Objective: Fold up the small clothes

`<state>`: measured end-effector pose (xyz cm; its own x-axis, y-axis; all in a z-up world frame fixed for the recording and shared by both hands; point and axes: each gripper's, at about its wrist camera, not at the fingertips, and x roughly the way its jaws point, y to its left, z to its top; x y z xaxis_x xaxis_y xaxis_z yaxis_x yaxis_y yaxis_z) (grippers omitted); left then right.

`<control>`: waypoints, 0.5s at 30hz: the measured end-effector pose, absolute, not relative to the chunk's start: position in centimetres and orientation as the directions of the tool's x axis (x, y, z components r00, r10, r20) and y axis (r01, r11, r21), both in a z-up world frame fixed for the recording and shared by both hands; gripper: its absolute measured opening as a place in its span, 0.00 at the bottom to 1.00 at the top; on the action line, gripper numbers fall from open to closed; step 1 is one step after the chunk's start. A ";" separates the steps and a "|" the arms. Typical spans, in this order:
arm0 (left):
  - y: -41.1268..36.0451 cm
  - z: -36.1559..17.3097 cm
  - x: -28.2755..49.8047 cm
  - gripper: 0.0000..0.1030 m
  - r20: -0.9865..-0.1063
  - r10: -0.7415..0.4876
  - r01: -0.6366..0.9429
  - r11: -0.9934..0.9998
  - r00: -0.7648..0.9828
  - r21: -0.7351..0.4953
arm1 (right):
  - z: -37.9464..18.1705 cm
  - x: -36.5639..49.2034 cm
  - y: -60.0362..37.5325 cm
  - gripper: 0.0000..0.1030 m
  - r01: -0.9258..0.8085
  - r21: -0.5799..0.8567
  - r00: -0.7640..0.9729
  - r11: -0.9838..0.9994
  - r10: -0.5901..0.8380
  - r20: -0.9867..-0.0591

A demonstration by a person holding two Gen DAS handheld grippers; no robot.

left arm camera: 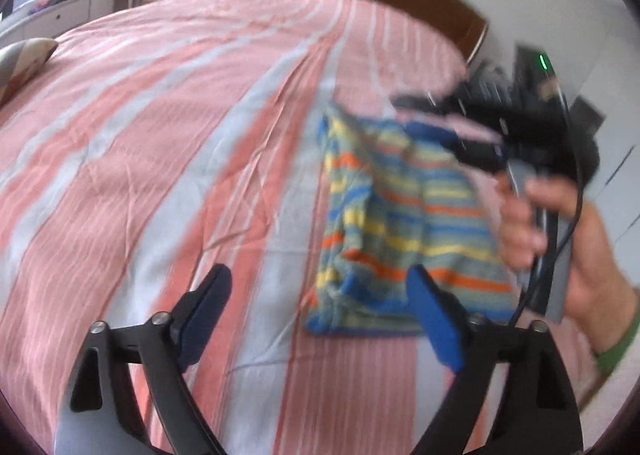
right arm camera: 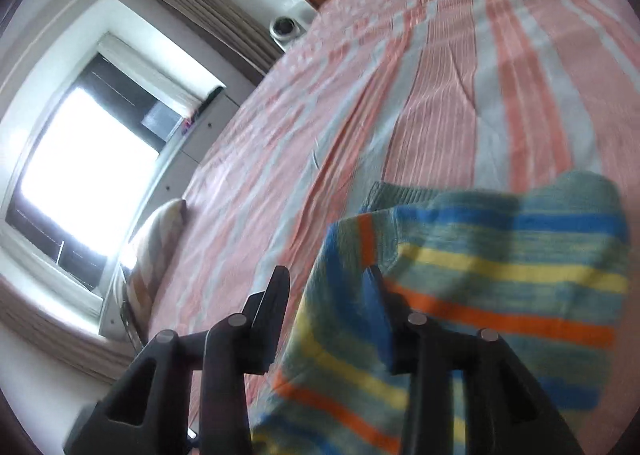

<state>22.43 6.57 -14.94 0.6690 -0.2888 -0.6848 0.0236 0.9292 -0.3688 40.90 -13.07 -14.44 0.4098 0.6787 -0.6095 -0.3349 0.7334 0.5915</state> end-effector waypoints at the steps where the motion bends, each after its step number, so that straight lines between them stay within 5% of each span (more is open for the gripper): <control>1: 6.6 -14.5 22.6 0.89 -0.676 -0.308 0.034 0.922 0.670 -0.386 | -13.7 40.0 -13.7 0.39 -0.360 0.557 0.423 0.748 0.664 -0.617; 7: 5.2 -15.4 25.6 0.88 -0.736 -0.210 -0.008 0.960 0.644 -0.281 | -11.1 29.9 -17.1 0.39 -0.534 0.303 0.452 0.789 0.570 -0.687; 15: 7.7 -16.0 23.4 0.89 -0.813 -0.086 -0.090 0.982 0.576 -0.168 | -17.5 23.9 -19.1 0.39 -0.509 0.169 0.415 0.844 0.412 -0.811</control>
<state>23.38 7.73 -16.03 0.5756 -0.0865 -0.8132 -0.0902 0.9816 -0.1683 23.89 -19.06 -17.53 0.4146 0.4120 -0.8114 -0.5088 0.8442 0.1687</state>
